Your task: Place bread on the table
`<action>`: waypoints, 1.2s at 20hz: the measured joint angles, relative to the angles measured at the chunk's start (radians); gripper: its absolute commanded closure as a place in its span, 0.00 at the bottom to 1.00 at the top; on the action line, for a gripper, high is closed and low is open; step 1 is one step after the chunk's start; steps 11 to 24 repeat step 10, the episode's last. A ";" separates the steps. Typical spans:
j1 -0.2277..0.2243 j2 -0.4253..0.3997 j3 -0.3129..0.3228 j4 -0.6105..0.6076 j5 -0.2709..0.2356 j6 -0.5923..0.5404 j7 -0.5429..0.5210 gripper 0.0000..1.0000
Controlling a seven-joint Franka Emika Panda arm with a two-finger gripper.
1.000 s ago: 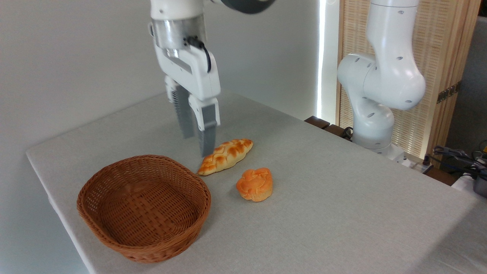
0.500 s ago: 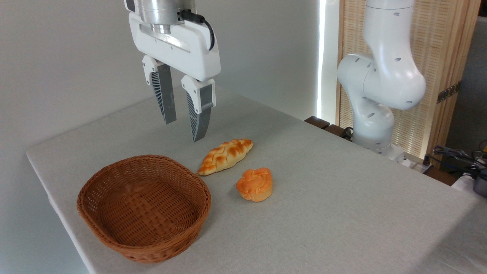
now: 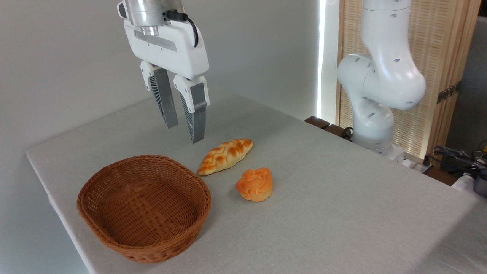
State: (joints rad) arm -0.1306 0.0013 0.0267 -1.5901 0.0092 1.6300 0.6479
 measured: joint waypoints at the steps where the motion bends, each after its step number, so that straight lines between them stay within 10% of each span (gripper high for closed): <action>1: 0.027 0.000 -0.018 0.001 0.000 0.000 0.000 0.00; 4: 0.082 0.000 -0.062 0.001 0.000 0.000 0.000 0.00; 24: 0.097 -0.001 -0.024 0.004 -0.037 0.000 0.001 0.00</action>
